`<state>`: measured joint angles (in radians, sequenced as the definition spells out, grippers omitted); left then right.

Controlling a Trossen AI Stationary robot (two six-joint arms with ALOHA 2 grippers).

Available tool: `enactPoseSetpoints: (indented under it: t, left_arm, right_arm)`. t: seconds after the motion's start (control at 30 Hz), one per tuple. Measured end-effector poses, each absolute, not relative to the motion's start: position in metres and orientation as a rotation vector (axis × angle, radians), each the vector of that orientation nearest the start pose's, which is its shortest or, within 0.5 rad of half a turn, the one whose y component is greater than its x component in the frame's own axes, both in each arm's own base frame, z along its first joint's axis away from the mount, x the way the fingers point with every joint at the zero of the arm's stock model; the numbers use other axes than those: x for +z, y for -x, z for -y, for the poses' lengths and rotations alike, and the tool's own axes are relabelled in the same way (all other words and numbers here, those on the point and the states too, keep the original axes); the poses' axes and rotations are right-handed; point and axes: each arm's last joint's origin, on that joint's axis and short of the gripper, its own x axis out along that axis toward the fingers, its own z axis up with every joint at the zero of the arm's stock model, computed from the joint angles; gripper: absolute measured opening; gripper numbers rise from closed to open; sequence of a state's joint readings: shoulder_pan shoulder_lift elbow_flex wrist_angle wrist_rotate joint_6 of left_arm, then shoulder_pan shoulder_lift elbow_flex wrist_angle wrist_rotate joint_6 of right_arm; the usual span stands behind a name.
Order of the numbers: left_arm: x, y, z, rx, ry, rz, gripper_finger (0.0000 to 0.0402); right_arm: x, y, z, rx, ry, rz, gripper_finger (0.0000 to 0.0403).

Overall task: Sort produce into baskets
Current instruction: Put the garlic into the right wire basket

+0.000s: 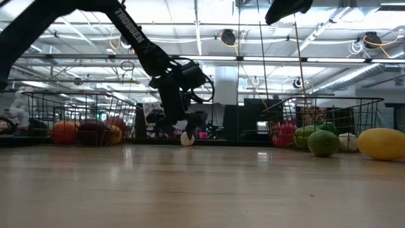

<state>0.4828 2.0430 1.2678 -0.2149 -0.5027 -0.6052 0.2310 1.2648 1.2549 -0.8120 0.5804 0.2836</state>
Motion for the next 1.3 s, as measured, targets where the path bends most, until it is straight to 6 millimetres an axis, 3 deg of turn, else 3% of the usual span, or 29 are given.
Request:
enactPoseSetpoints:
  t: [0.47, 0.67, 0.8, 1.0, 1.17, 1.3]
  left_arm:
    - [0.127, -0.357, -0.201, 1.143, 0.46, -0.766, 0.0294]
    - [0.142, -0.357, -0.168, 1.045, 0.317, -0.936, 0.0294]
    - [0.172, -0.35, -0.142, 1.084, 0.128, -0.984, 0.0294]
    - [0.251, -0.323, -0.096, 1.108, -0.153, -0.919, 0.0294]
    - [0.316, -0.285, -0.06, 1.033, -0.201, -0.742, 0.0294]
    - [0.337, -0.255, -0.044, 1.017, -0.202, -0.643, 0.0294]
  right_arm:
    - [0.346, -0.246, -0.04, -0.46, 0.07, -0.693, 0.0118]
    - [0.344, -0.248, -0.039, -0.551, 0.106, -0.656, 0.0118]
    - [0.326, -0.262, -0.028, -0.684, 0.189, -0.613, 0.0118]
    - [0.285, -0.286, 0.016, -0.686, 0.274, -0.644, 0.0118]
    - [0.288, -0.3, 0.078, -0.578, 0.212, -0.511, 0.0119]
    - [0.301, -0.317, 0.122, -0.529, 0.193, -0.438, 0.0119]
